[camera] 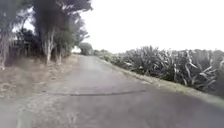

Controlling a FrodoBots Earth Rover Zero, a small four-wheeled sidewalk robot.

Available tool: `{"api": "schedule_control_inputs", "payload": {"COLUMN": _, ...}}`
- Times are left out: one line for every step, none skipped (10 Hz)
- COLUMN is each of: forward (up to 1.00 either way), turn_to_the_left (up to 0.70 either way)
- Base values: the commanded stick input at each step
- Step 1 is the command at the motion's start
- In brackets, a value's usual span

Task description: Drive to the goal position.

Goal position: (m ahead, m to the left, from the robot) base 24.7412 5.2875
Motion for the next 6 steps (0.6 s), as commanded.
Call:
{"api": "schedule_control_inputs", "payload": {"forward": 0.7, "turn_to_the_left": 0.02}}
{"api": "schedule_control_inputs", "payload": {"forward": 0.7, "turn_to_the_left": 0.02}}
{"api": "schedule_control_inputs", "payload": {"forward": 0.7, "turn_to_the_left": 0.02}}
{"api": "schedule_control_inputs", "payload": {"forward": 0.7, "turn_to_the_left": 0.02}}
{"api": "schedule_control_inputs", "payload": {"forward": 0.7, "turn_to_the_left": 0.02}}
{"api": "schedule_control_inputs", "payload": {"forward": 0.7, "turn_to_the_left": 0.02}}
